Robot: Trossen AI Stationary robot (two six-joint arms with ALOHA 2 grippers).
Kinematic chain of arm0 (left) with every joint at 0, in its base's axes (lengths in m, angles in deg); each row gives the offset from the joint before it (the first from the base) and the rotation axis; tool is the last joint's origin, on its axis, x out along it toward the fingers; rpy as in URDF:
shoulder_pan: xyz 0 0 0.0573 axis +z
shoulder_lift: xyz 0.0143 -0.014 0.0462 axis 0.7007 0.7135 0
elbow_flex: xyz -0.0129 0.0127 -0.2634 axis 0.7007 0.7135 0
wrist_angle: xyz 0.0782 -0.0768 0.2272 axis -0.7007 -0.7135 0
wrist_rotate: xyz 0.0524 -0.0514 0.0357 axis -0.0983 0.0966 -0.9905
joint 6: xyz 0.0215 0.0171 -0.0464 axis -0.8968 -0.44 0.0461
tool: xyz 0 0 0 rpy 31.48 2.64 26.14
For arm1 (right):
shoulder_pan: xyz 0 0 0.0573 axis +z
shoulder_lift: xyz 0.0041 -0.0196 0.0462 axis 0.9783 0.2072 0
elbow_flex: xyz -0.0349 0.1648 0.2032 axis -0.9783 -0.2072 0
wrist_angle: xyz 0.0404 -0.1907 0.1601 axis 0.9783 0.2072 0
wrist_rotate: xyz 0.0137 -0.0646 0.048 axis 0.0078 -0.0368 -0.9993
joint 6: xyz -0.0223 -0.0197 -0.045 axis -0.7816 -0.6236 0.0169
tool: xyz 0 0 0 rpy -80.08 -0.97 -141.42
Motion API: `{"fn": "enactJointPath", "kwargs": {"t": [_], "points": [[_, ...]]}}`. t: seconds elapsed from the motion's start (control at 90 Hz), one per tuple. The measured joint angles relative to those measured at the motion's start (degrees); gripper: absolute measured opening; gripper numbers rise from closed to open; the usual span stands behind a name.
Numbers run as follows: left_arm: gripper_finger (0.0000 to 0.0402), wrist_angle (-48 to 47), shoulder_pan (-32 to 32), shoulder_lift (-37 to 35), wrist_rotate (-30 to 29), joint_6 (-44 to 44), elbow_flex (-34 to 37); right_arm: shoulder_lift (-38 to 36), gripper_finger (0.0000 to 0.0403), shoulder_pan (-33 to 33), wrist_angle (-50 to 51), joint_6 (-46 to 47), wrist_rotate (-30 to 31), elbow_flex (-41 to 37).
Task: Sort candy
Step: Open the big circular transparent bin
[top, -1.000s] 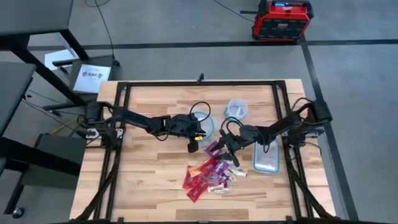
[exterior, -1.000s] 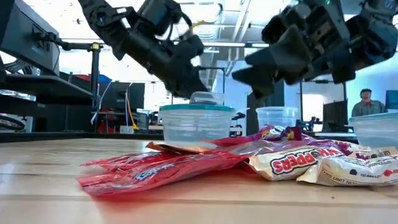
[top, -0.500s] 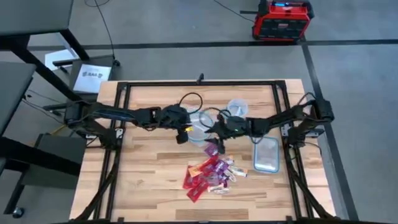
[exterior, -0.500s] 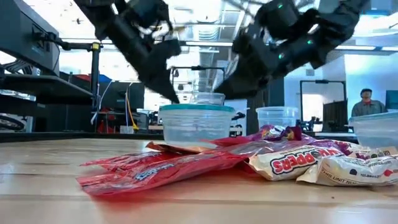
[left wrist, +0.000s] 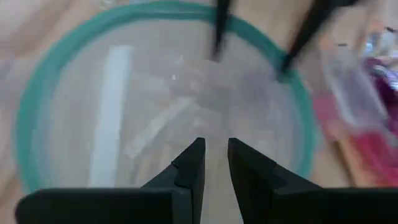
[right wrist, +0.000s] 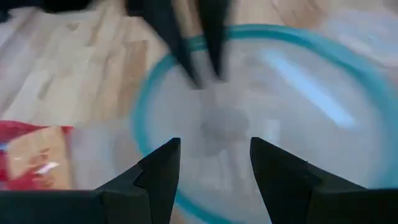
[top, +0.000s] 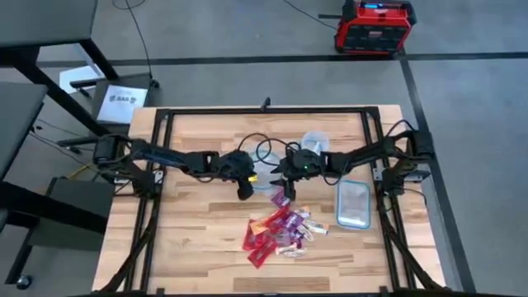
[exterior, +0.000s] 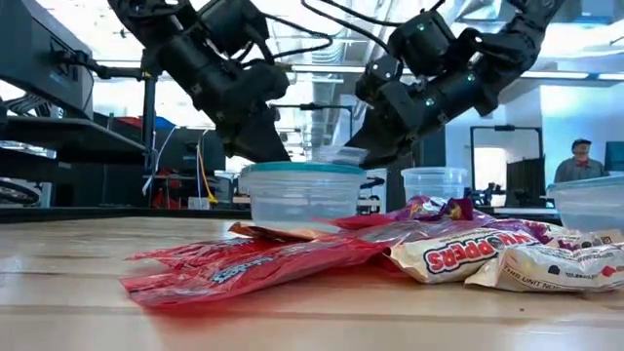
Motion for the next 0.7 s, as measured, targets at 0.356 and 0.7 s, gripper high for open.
{"fn": "enactJointPath", "kwargs": {"t": [0.356, 0.7], "points": [[0.0056, -10.56, -3.60, -2.44, -1.33, -3.59, -7.95, -9.93, 0.0180, -0.41, 4.52, 3.87, -2.42, -0.17], [0.0056, -24.87, 2.05, -2.73, -10.16, -9.19, -10.10, -4.82, 0.0180, 5.10, 3.94, 5.78, -0.08, -0.18]]}}
